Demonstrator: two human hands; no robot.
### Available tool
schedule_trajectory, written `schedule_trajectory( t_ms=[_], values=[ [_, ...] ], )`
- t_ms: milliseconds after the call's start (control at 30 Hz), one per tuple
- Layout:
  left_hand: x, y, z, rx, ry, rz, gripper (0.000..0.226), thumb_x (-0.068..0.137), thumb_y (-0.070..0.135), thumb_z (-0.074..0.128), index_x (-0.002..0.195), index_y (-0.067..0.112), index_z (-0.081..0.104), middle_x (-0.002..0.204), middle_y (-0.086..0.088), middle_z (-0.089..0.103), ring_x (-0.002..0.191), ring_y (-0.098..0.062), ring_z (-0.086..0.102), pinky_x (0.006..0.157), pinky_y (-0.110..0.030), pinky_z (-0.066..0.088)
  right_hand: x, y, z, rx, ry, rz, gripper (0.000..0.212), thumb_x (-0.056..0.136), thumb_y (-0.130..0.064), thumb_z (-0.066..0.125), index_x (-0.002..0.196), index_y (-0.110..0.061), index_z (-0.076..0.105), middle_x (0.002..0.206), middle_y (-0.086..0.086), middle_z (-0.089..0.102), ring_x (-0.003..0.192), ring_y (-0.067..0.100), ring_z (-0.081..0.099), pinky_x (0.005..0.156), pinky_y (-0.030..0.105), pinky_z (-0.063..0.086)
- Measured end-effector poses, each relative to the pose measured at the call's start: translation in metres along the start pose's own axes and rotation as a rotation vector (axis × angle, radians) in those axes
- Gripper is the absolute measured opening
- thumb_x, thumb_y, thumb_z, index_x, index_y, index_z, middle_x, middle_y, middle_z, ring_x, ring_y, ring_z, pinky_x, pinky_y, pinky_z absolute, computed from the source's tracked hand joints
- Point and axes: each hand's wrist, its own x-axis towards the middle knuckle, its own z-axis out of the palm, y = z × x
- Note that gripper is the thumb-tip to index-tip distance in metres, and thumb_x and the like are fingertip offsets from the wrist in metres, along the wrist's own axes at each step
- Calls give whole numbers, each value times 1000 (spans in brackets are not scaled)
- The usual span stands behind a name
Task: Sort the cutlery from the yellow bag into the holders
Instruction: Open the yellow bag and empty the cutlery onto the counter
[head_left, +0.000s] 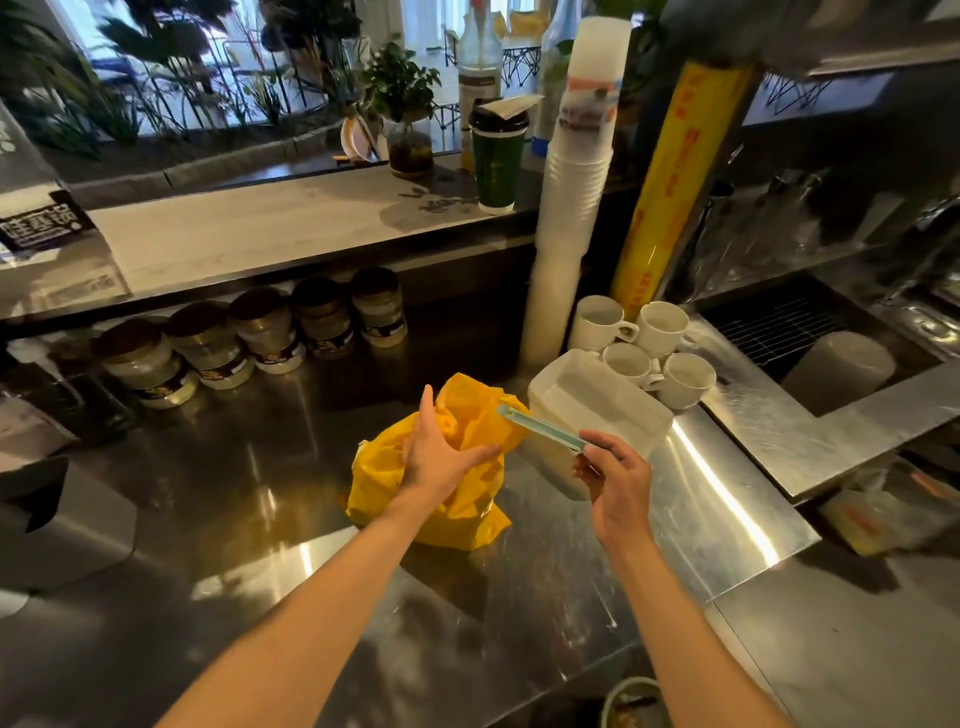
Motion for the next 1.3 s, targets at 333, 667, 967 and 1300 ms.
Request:
schedule_trajectory(
  t_ms=[333,667,967,1300],
  values=[
    [11,-12,-7,-89,190,-19,28,99,30,59,76,13,59,74,-3,59,75,-19,57,63,-26,42,13,-4,-13,79,-5,40,18,94,10,55,97,0,70,95,14,68,80,19,70,75,24,60],
    [14,-23,-3,-162,211,3,35,103,33,51,75,12,56,68,-2,55,65,-13,51,62,-26,41,17,104,-47,-499,238,253,37,91,-1,67,127,-10,67,120,9,69,97,19,66,79,21,56],
    [12,-10,-19,-163,207,77,37,99,28,59,65,14,52,59,2,46,59,-9,42,55,-23,34,6,78,7,-671,-77,199,49,101,-23,58,148,-18,45,154,6,43,141,25,42,103,29,37],
    [8,0,-71,-196,307,3,35,92,37,67,68,12,64,60,3,56,61,-11,50,60,-30,42,-12,63,119,-809,-220,33,24,100,-29,60,121,-20,67,115,-8,58,111,14,57,87,28,49]
  ],
)
